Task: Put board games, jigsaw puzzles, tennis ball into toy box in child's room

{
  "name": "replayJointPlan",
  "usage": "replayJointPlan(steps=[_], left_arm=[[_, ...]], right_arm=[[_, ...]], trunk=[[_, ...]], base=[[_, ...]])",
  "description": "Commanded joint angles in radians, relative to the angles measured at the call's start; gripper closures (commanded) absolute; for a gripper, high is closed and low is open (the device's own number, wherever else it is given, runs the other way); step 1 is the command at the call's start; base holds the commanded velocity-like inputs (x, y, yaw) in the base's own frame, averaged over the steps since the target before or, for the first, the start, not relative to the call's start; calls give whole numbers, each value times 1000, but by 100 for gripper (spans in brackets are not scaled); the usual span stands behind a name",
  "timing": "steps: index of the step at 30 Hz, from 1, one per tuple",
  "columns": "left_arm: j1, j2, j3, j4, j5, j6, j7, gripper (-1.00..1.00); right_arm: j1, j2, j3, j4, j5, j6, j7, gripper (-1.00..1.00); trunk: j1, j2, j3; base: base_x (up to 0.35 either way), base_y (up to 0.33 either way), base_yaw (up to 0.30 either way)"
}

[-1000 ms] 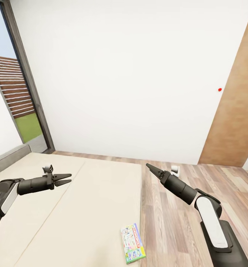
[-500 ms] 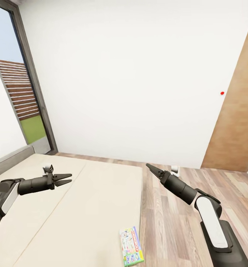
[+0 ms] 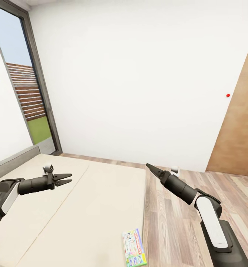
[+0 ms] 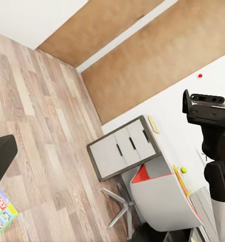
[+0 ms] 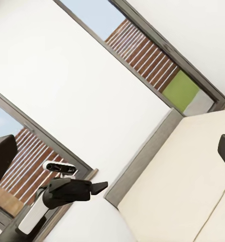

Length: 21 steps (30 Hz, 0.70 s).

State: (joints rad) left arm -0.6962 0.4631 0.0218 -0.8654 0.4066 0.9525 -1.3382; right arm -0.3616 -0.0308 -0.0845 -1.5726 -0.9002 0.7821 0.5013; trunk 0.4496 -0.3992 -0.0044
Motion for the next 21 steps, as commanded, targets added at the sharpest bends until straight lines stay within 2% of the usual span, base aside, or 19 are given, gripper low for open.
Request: replayJointPlan(steps=[1, 9, 21], left_arm=[[0, 0, 0, 0, 3, 9, -1, -100], [0, 0, 0, 0, 4, 9, -2, -100], [0, 0, 0, 0, 4, 8, -1, -100]], right_arm=[[0, 0, -1, 0, -2, 6, 2, -100], [0, 0, -1, 0, -2, 6, 6, -100], [0, 0, -1, 0, -2, 6, 6, -100]], trunk=[[0, -1, 0], [0, -1, 0], [0, -1, 0]], base=[[0, 0, 32], [-9, 0, 10], [-100, -54, 0]])
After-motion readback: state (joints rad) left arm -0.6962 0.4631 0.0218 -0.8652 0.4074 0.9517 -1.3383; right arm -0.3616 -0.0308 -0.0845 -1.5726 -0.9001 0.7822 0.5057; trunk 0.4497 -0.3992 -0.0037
